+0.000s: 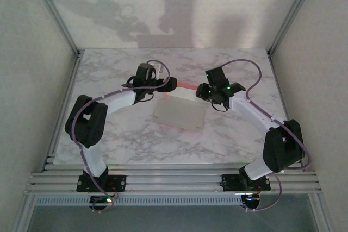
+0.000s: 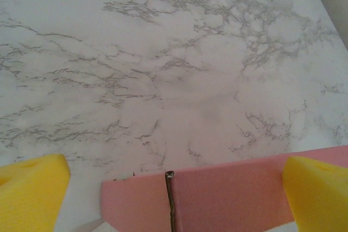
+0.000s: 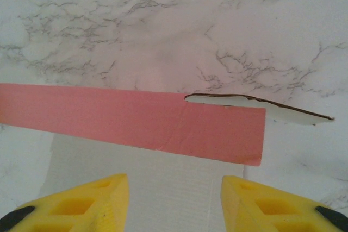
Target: Fold the paper box
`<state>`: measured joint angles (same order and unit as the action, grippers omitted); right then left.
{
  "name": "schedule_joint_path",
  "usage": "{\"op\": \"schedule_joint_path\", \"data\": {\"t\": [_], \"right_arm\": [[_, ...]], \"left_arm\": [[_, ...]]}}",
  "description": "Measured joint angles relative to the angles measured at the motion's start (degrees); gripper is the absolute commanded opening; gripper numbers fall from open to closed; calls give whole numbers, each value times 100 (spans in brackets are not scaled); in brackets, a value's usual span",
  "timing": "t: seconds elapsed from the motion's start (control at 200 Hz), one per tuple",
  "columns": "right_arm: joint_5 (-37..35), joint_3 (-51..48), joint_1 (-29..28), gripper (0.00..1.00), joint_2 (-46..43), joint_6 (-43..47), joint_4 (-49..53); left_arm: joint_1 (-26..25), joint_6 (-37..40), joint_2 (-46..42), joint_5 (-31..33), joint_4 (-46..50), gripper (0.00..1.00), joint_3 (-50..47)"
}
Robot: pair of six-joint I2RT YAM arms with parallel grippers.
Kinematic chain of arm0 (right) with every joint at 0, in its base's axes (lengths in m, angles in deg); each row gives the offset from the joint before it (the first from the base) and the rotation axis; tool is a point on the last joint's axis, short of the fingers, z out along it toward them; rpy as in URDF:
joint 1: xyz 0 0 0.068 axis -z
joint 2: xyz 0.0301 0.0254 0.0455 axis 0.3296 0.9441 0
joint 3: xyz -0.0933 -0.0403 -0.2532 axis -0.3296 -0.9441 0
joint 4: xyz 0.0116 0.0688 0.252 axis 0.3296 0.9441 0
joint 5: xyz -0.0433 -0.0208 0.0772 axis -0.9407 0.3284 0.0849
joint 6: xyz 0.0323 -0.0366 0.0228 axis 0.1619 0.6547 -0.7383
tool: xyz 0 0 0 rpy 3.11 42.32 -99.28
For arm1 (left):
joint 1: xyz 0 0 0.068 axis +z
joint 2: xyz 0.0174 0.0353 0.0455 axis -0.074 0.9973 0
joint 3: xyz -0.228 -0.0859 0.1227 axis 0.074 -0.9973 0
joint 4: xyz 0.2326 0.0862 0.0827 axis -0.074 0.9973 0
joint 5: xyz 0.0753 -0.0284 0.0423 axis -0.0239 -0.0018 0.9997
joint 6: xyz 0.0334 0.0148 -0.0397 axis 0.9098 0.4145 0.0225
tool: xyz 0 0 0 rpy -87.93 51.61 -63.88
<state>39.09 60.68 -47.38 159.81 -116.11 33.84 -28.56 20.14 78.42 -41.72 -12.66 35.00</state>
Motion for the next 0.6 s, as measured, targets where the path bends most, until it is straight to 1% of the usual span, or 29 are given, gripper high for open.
{"op": "schedule_joint_path", "data": {"t": [0.12, 0.235, 0.465, 0.601], "right_arm": [[319, 33, -2, 48, 0, 282, -85], [479, 76, 15, 48, -35, 407, -87], [275, 450, 201, 45, 15, 413, 157], [190, 492, 302, 45, 146, 398, 212]], "left_arm": [[0, -2, 22, -2, 42, 99, 46], [0, -2, 48, -9, 42, 99, 68], [4, -2, 57, -28, 44, 99, 83], [4, -2, 57, -44, 63, 99, 83]]}}
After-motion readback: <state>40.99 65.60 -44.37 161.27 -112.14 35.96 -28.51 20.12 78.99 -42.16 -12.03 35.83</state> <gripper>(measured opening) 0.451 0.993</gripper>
